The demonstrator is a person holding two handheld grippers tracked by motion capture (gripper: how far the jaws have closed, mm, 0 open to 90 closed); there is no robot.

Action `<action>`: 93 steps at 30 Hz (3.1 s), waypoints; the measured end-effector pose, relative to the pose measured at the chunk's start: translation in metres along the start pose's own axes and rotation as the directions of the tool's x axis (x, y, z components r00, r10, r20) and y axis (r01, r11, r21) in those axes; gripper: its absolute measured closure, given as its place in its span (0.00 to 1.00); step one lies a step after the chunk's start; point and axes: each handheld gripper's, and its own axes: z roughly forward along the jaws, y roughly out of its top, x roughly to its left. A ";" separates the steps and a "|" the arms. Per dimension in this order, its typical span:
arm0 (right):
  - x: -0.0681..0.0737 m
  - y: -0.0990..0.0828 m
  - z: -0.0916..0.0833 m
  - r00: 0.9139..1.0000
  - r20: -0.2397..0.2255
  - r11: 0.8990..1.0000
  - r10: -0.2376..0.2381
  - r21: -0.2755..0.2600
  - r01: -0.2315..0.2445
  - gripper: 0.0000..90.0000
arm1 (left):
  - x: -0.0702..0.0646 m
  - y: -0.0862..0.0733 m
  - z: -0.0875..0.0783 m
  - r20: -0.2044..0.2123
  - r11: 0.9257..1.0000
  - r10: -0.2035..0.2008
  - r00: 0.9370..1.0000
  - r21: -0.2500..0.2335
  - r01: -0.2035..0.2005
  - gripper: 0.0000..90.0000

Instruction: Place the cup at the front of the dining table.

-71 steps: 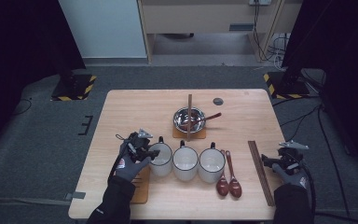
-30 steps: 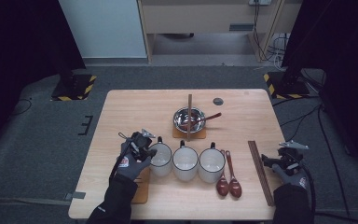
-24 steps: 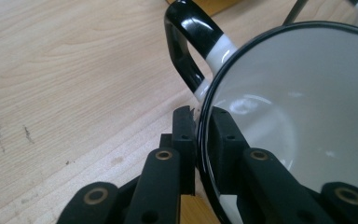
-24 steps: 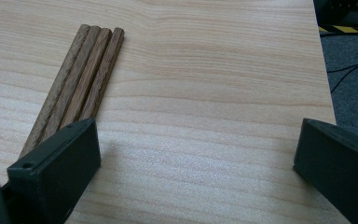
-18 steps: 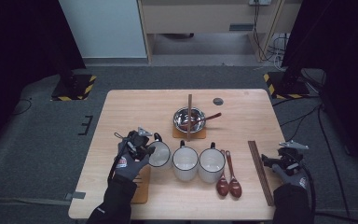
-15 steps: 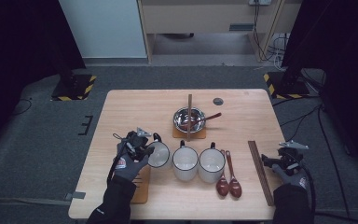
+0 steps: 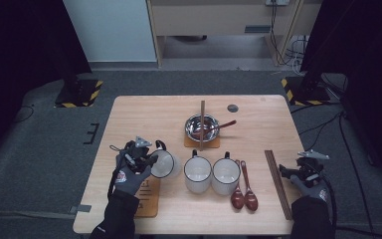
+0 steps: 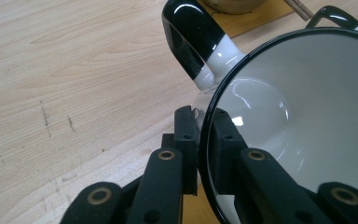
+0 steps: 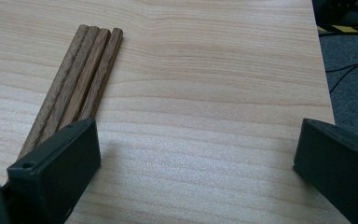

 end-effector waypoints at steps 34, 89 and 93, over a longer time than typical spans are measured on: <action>0.000 0.000 0.000 1.000 0.000 1.000 0.000 0.000 0.000 0.00 | 0.013 0.030 -0.002 -0.026 0.990 -0.037 0.999 -0.135 0.033 0.91; 0.000 0.000 0.000 1.000 0.000 1.000 0.000 0.000 0.000 0.00 | 0.039 0.064 0.085 -0.130 0.984 -0.161 0.978 -0.099 0.149 0.89; 0.000 0.000 0.000 1.000 -0.001 1.000 0.001 0.001 -0.001 0.00 | 0.040 0.064 0.087 -0.136 0.983 -0.161 0.977 -0.112 0.146 0.88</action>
